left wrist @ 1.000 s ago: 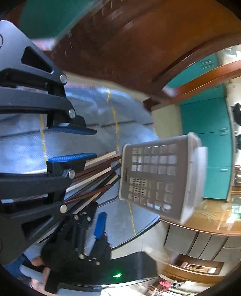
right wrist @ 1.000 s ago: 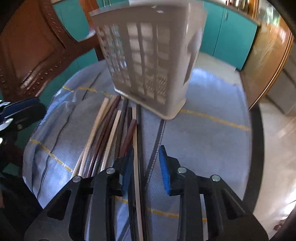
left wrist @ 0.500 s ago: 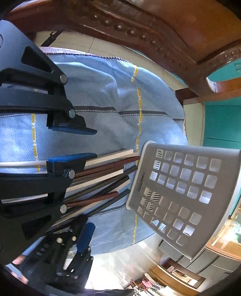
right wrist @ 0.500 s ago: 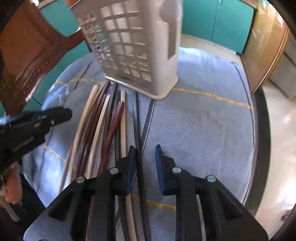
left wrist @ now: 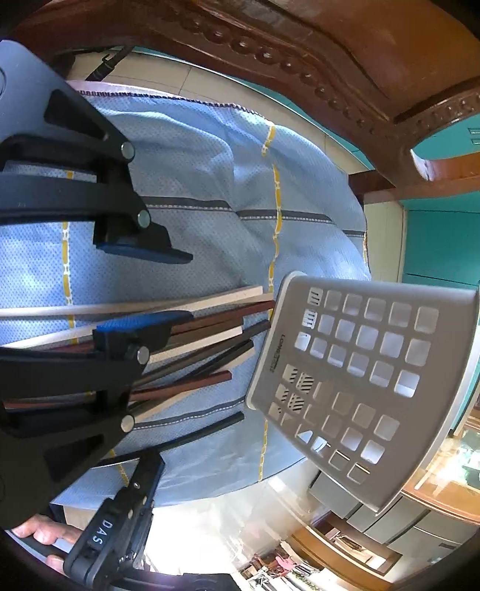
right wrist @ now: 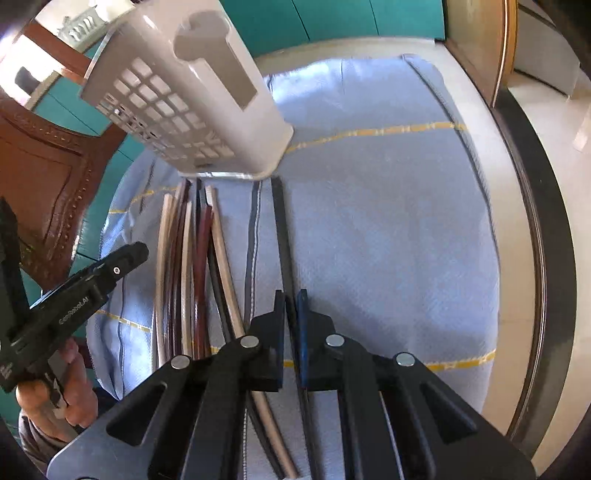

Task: Organize utensils
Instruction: 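Lower both grippers toward the chopsticks lying beside the white caddy, then grasp a black chopstick with the right gripper while the left grasps a white chopstick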

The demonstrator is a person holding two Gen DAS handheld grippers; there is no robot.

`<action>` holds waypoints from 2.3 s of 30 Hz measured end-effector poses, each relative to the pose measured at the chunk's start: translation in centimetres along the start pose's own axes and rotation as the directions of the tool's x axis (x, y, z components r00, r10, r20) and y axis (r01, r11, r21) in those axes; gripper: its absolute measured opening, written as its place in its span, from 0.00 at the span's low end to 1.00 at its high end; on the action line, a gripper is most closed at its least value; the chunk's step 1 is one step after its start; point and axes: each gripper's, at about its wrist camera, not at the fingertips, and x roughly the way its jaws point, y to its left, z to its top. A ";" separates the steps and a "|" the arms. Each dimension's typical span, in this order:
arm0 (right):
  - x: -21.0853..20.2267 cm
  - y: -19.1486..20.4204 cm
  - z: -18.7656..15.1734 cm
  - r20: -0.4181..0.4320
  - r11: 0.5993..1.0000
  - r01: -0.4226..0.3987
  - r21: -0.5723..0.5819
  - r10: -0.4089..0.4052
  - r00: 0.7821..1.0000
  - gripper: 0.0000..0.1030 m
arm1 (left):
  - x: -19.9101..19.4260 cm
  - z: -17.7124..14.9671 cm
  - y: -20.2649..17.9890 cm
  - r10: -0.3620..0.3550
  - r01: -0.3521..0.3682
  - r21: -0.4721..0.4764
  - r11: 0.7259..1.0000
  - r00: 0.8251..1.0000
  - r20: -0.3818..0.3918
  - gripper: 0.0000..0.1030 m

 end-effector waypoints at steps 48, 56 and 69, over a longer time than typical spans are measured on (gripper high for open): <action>1.1 1.9 1.1 0.074 0.983 0.148 -0.107 -0.140 0.987 0.07 | -0.3 0.3 1.7 -0.100 0.100 -0.005 0.995 0.995 -0.005 0.07; 1.1 2.0 1.0 0.094 0.964 0.217 -0.152 -0.204 0.974 0.08 | -0.4 -0.1 4.1 0.003 -0.004 -0.018 1.000 0.999 -0.033 0.07; 2.0 4.3 0.8 0.178 0.916 0.339 -0.213 -0.305 0.936 0.20 | 0.7 -0.5 2.9 0.087 -0.085 0.027 0.996 0.995 -0.053 0.17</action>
